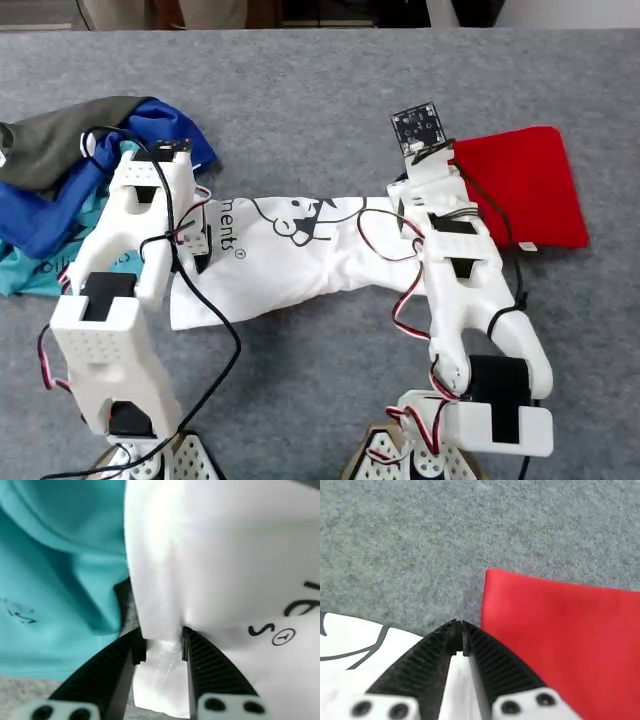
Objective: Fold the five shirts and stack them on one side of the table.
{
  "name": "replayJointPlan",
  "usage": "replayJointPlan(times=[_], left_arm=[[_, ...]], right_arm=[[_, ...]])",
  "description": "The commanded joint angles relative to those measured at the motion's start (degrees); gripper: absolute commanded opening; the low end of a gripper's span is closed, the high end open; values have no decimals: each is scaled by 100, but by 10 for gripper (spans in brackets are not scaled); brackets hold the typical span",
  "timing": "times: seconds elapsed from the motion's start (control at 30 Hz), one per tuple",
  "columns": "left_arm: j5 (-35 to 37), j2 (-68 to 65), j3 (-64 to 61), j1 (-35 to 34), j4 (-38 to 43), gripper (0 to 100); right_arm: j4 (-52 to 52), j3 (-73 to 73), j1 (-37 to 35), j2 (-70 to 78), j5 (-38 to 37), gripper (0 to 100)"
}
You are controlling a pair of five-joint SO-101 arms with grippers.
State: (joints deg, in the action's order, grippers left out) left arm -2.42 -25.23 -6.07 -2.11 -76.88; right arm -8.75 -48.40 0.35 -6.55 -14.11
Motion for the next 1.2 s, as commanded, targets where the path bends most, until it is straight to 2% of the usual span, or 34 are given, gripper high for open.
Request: replayJointPlan(times=[0.0, 0.13, 0.23, 0.37, 0.47, 0.6, 0.77, 0.9, 1.03, 1.17], left_arm=[[123, -40, 9, 220, 62, 143], [132, -40, -18, 246, 62, 126], [132, -92, 0, 229, 404, 16], [308, -84, 185, 202, 457, 17], [281, 40, 642, -9, -62, 18], [246, 224, 1389, -712, -642, 18], [-668, 312, 2549, -1653, -1591, 18], [-976, 259, 3437, -2040, -2180, 18], [-967, 312, 3745, -1653, -2382, 18], [-879, 312, 3745, -527, -2382, 18]], right_arm=[[105, 13, 75, -215, 44, 9], [105, 13, 75, -215, 53, 9], [141, 40, 92, -215, 35, 9], [141, 40, 286, -259, 62, 9], [35, 119, 435, -391, 62, 9], [-1011, 602, 681, -1429, 62, 9], [-1486, 1103, 954, -2844, 62, 9], [-1459, 1209, 1332, -3468, 9, 12], [-1116, 1209, 2070, -3679, 9, 12], [-615, 1209, 2862, -3697, 9, 12]])
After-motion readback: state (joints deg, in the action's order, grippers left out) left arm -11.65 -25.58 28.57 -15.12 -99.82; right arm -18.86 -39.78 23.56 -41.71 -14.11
